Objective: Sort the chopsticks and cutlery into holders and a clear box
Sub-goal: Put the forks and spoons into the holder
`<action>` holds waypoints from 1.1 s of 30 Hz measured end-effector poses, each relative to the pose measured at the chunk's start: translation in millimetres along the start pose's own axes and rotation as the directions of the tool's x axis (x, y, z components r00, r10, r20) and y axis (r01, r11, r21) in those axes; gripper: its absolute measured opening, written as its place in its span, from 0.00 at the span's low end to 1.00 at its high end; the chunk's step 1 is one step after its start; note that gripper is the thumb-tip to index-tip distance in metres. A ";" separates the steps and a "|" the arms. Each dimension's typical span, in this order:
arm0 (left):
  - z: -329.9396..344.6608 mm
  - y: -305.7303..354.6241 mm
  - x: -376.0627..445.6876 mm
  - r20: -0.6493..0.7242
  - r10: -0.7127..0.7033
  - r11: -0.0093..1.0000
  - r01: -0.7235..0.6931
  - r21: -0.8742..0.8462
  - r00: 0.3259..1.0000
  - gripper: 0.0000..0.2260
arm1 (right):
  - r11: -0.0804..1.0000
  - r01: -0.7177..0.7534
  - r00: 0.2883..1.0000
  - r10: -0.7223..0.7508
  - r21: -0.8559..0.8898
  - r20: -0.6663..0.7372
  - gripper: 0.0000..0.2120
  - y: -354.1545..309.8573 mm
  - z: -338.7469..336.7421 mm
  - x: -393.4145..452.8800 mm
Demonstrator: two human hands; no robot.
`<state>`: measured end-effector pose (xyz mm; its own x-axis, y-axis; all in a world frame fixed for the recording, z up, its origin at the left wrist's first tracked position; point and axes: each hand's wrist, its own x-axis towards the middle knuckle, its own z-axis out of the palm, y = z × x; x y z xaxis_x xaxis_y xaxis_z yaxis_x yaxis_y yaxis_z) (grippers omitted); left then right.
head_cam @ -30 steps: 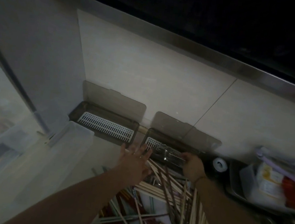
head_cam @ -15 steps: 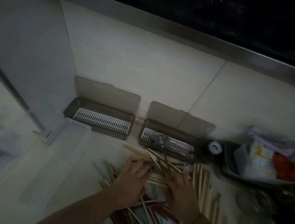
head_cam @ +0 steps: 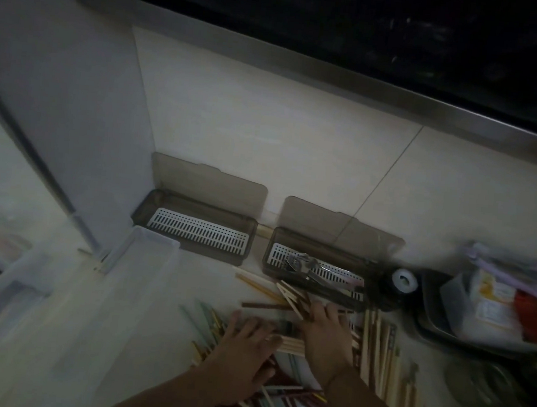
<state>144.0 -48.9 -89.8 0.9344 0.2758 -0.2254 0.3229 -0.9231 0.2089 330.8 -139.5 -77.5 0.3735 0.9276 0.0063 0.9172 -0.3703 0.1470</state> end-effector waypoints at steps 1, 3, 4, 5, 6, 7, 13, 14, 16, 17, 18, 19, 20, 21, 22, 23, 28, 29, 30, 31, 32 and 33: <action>-2.3 -2.0 0.3 -0.031 0.000 1.000 0.000 0.007 1.000 0.23 | 1.000 -0.003 1.000 0.003 -0.001 0.006 0.11 -1.0 0.7 1.1; -16.3 -7.4 3.2 -0.154 -0.045 0.998 0.036 -0.060 0.987 0.23 | 1.000 0.005 1.000 -0.006 0.029 0.018 0.14 -3.1 -0.9 1.5; -24.0 -13.5 8.4 -0.229 -0.076 0.991 0.047 -0.129 0.970 0.23 | 0.998 0.015 1.000 -0.015 0.058 0.006 0.14 -4.4 -3.8 0.5; -31.5 -20.6 13.9 -0.297 -0.134 0.978 0.078 -0.195 0.945 0.23 | 0.995 0.022 0.999 -0.020 0.097 -0.029 0.13 -6.0 -7.6 -0.9; -42.0 -28.5 19.4 -0.343 -0.201 0.958 0.111 -0.263 0.918 0.24 | 0.988 0.026 0.998 -0.017 0.153 -0.065 0.12 -9.0 -13.3 -2.4; -49.7 -38.6 25.0 -0.376 -0.270 0.937 0.153 -0.314 0.886 0.25 | 0.973 0.043 0.994 -0.019 0.228 -0.105 0.11 -12.9 -17.8 -3.4; -72.5 -76.0 40.5 -0.375 -0.278 0.955 0.213 -0.204 0.884 0.25 | 0.506 0.030 0.965 0.209 0.862 -0.156 0.10 -31.0 -58.2 5.6; -69.7 -73.8 42.5 -0.347 -0.215 0.975 0.180 -0.129 0.913 0.26 | 0.451 -0.024 0.953 0.279 0.892 -0.115 0.14 -27.7 -60.1 11.3; -60.7 -68.6 47.5 -0.270 -0.144 0.990 0.136 -0.048 0.952 0.30 | 0.542 -0.118 0.927 0.362 0.832 -0.104 0.21 -16.9 -60.7 22.5; -59.7 -65.5 49.3 -0.211 -0.143 0.990 0.139 -0.032 0.967 0.32 | 0.636 -0.166 0.921 0.373 0.754 -0.112 0.20 -9.9 -58.3 27.8; -58.9 -62.0 49.9 -0.183 -0.157 0.987 0.158 -0.007 0.971 0.33 | 0.734 -0.218 0.917 0.380 0.643 -0.123 0.17 -1.6 -55.3 32.5; -58.7 -59.1 49.8 -0.177 -0.173 0.984 0.178 0.017 0.969 0.33 | 0.811 -0.251 0.914 0.378 0.529 -0.147 0.13 7.2 -51.7 37.7; -59.1 -55.6 50.2 -0.162 -0.186 0.981 0.192 0.023 0.969 0.33 | 0.868 -0.272 0.923 0.358 0.416 -0.142 0.13 16.2 -49.2 42.7; -60.3 -52.3 50.3 -0.105 -0.216 0.976 0.218 0.002 0.971 0.33 | 0.899 -0.302 0.938 0.340 0.316 -0.072 0.15 25.6 -47.5 47.7; -62.4 -49.1 49.4 -0.061 -0.243 0.970 0.243 -0.013 0.968 0.33 | 0.912 -0.338 0.941 0.336 0.231 0.053 0.18 33.4 -48.3 54.0; -66.0 -45.2 49.3 -0.035 -0.262 0.965 0.262 -0.009 0.964 0.33 | 0.917 -0.359 0.927 0.330 0.173 0.178 0.21 39.7 -49.2 60.2; -76.1 -32.5 53.0 0.023 -0.337 0.941 0.336 0.044 0.941 0.34 | 0.930 -0.210 0.936 0.103 0.300 0.337 0.16 57.5 -37.1 83.8; -77.5 -32.1 53.5 0.019 -0.347 0.937 0.345 0.052 0.938 0.34 | 0.906 -0.207 0.937 0.075 0.369 0.342 0.16 59.0 -36.2 84.0; -78.6 -31.4 53.8 0.016 -0.352 0.935 0.351 0.057 0.936 0.33 | 0.875 -0.227 0.936 0.075 0.427 0.345 0.17 61.9 -35.5 81.8; -79.4 -30.6 54.2 0.014 -0.355 0.933 0.354 0.060 0.935 0.33 | 0.844 -0.256 0.937 0.097 0.472 0.335 0.17 66.0 -36.4 77.9; -79.1 -30.6 54.8 0.017 -0.356 0.933 0.355 0.061 0.934 0.34 | 0.822 -0.271 0.947 0.134 0.501 0.292 0.16 70.9 -37.0 72.5; -79.0 -30.5 55.3 0.023 -0.358 0.932 0.356 0.060 0.933 0.34 | 0.815 -0.267 0.961 0.185 0.514 0.207 0.14 75.7 -37.1 63.3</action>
<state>197.7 15.7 -33.5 0.7531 0.5818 -0.3073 0.6248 -0.7787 0.0570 418.7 -107.0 -29.2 0.5569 0.8127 -0.1713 0.7189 -0.5750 -0.3906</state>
